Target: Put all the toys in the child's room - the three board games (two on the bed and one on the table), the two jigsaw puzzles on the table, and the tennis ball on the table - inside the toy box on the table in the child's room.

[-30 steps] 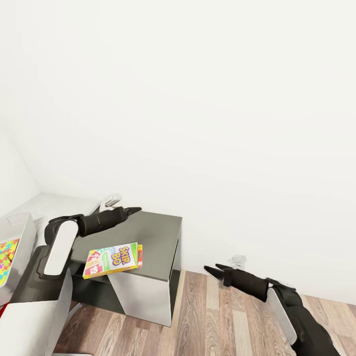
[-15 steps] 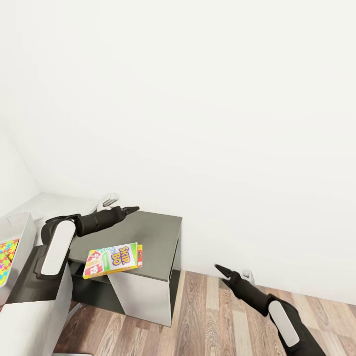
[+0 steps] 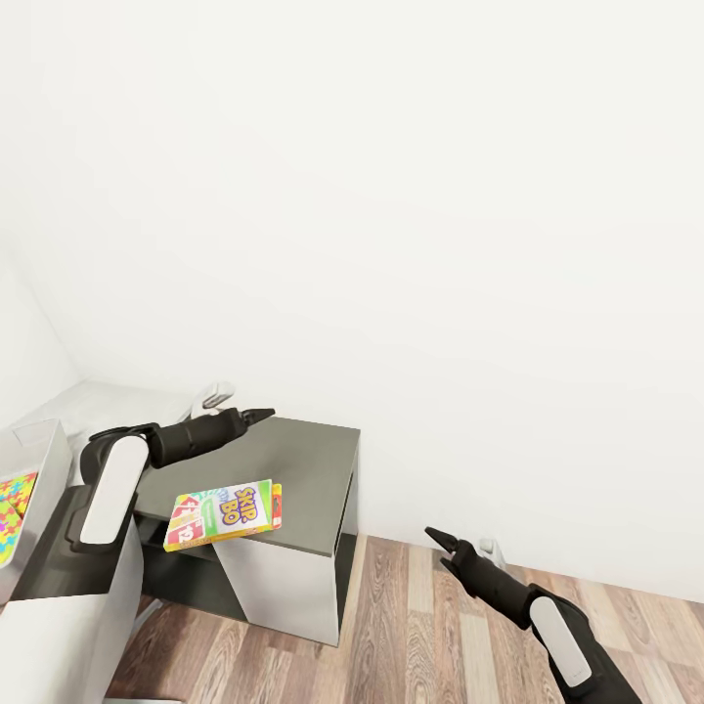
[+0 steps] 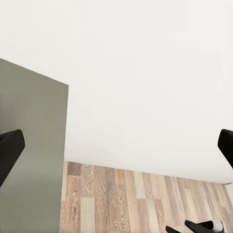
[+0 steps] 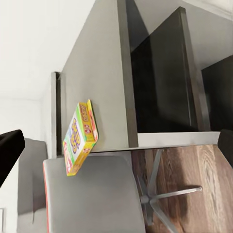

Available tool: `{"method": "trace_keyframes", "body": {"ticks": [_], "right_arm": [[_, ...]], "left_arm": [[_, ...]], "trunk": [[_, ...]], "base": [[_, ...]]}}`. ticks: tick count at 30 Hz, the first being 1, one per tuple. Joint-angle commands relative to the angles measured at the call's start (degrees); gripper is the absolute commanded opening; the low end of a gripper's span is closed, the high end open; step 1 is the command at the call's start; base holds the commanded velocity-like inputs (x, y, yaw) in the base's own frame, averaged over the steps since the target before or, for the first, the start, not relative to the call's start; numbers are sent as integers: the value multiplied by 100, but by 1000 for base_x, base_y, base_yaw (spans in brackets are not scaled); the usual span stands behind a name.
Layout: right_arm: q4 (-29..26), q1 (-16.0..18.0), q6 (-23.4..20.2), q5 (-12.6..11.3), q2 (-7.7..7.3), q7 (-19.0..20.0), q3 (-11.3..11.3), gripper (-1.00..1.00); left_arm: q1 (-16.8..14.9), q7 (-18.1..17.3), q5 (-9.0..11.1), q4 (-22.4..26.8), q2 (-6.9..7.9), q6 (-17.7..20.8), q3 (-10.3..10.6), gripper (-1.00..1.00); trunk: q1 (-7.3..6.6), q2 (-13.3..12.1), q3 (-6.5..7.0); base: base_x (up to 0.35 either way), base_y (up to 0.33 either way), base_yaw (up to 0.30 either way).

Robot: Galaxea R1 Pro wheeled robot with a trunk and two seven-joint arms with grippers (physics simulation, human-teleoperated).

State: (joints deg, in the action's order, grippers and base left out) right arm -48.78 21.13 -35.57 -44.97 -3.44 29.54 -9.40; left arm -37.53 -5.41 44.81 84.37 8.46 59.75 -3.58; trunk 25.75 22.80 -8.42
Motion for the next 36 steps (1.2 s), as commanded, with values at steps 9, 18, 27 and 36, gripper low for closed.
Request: {"method": "trace_keyframes", "body": {"ticks": [9, 18, 27, 36], "right_arm": [[5, 5, -43, 18, 65, -126, -2, 100], [12, 2, -33, 42, 296, -360, 7, 100], [314, -21, -33, 51, 494, -416, 5, 100], [518, -81, -38, 58, 535, -411, 133, 100]], "left_arm": [[5, -57, -51, 1, -2, 22, -11, 100], [8, -57, -51, 1, -2, 20, -11, 100], [13, -57, -51, 1, -9, 19, 11, 100], [17, -57, -51, 1, -11, 19, 23, 100]], "trunk": [[3, 12, -12], [3, 12, -12], [3, 12, -12], [3, 12, -12]], "base": [[0, 0, 0], [0, 0, 0], [0, 0, 0], [0, 0, 0]]}}
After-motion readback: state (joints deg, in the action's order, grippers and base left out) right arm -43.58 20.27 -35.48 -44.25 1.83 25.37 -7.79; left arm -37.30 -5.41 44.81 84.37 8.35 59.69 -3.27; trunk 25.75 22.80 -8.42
